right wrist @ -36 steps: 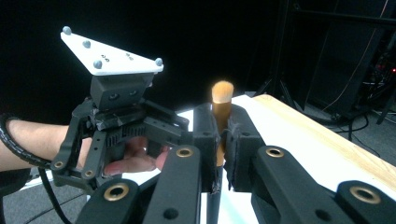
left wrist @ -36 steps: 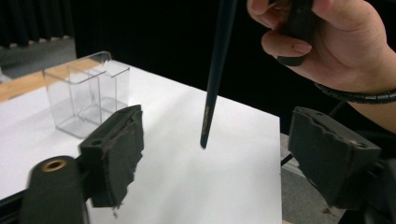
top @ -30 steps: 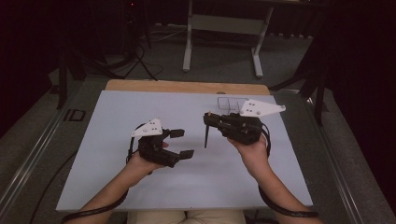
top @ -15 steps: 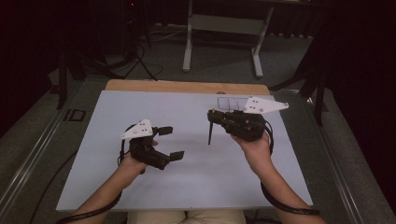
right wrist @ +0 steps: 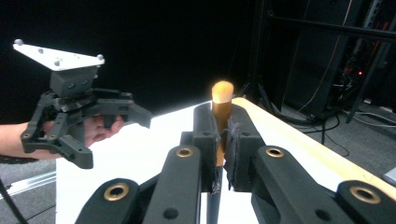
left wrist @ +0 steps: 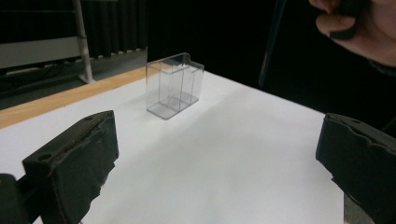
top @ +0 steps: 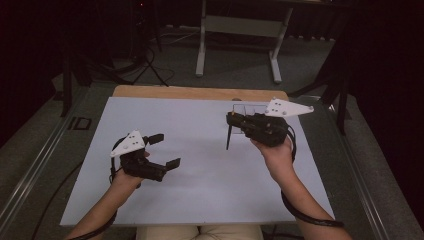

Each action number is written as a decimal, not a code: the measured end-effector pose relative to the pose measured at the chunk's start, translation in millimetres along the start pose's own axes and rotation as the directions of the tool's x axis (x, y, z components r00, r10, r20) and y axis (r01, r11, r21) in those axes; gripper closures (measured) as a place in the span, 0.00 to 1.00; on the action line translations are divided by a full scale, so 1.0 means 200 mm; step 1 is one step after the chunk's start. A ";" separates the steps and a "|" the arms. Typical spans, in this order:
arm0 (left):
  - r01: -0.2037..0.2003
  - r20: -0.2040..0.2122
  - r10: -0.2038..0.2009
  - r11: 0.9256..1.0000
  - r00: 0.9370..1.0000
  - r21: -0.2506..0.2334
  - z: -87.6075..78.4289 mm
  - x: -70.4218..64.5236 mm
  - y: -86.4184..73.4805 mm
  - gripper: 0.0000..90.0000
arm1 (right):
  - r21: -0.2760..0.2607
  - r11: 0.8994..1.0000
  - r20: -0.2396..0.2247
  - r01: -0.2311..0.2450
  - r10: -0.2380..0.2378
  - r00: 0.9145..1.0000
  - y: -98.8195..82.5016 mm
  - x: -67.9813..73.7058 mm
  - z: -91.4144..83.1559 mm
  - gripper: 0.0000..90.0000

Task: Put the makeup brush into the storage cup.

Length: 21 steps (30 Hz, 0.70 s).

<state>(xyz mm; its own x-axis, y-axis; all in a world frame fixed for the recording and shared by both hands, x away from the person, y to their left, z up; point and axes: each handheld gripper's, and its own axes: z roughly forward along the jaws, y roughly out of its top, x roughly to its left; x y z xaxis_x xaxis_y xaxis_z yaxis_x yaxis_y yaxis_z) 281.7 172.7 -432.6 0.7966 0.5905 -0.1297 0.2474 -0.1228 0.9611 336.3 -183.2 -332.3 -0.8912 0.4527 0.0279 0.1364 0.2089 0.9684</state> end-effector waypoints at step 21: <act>0.034 -0.094 -0.034 0.999 0.995 -0.004 -0.19 0.01 -0.17 0.00 | -0.041 0.999 0.065 0.031 -0.028 0.997 0.10 -0.11 -0.05 0.93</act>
<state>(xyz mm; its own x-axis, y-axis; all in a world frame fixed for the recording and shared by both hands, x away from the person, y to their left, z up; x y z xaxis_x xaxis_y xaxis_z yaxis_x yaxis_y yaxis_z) 254.0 207.6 -456.2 0.7319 0.6670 -0.1391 0.2722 -0.0990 0.9571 354.8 -197.7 -311.4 -0.8645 0.5024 -0.0154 0.0912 0.1871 0.9781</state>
